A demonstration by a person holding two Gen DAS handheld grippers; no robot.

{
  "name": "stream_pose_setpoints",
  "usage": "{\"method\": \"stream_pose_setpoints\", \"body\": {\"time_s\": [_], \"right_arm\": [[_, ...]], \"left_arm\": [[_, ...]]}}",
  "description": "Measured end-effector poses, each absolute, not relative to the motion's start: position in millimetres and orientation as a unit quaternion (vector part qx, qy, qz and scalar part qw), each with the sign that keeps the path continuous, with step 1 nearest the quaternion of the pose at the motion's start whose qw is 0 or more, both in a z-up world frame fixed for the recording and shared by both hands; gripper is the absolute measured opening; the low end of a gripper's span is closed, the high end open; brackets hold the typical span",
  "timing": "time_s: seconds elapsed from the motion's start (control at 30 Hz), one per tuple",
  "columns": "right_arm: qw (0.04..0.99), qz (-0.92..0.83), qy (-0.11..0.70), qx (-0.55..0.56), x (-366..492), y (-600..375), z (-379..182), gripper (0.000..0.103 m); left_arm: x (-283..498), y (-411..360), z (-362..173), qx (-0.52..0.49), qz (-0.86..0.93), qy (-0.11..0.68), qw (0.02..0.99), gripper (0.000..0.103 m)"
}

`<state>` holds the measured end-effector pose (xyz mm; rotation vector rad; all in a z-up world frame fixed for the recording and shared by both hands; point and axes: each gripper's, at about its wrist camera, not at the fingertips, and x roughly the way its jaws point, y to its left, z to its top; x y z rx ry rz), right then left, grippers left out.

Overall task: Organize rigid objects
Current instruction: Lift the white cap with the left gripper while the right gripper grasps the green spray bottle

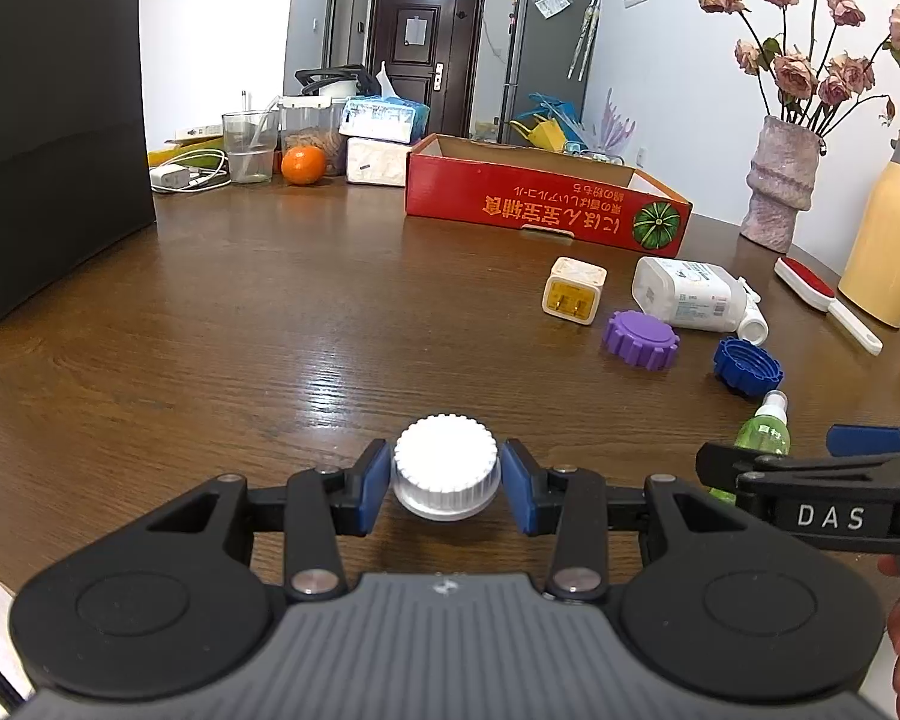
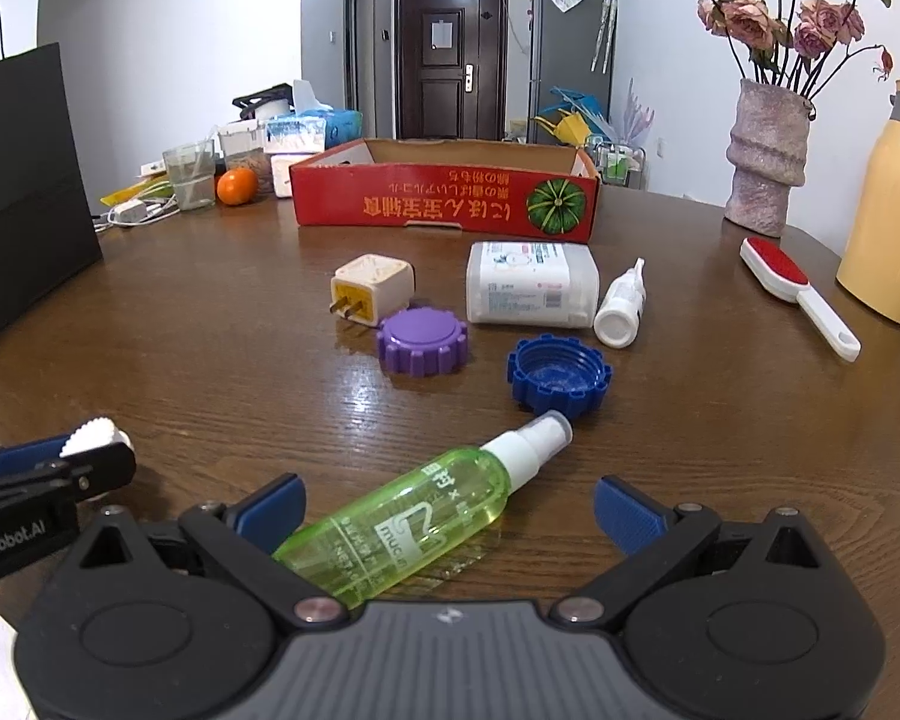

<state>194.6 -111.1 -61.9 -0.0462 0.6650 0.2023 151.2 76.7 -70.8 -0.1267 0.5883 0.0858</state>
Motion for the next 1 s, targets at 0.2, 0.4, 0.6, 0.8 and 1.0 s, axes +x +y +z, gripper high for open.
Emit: {"method": "stream_pose_setpoints", "body": {"time_s": [0.2, 0.4, 0.6, 0.8, 1.0], "right_arm": [[0.938, 0.092, 0.334, -0.017, 194, -121, -64, 0.099], [0.936, 0.084, 0.342, -0.014, 189, -134, -70, 0.097], [0.938, 0.082, 0.337, -0.015, 175, -143, -77, 0.086], [0.944, 0.099, 0.315, -0.019, 161, -145, -75, 0.045], [0.944, 0.101, 0.315, -0.019, 164, -157, -72, 0.031]], "left_arm": [[151, 77, -72, -0.064, 0.042, 0.290, 0.954, 0.042], [151, 77, -73, -0.065, 0.043, 0.290, 0.954, 0.042], [152, 75, -74, -0.064, 0.044, 0.293, 0.953, 0.042], [150, 73, -72, -0.061, 0.046, 0.291, 0.954, 0.042], [148, 70, -70, -0.056, 0.047, 0.289, 0.955, 0.042]]}}
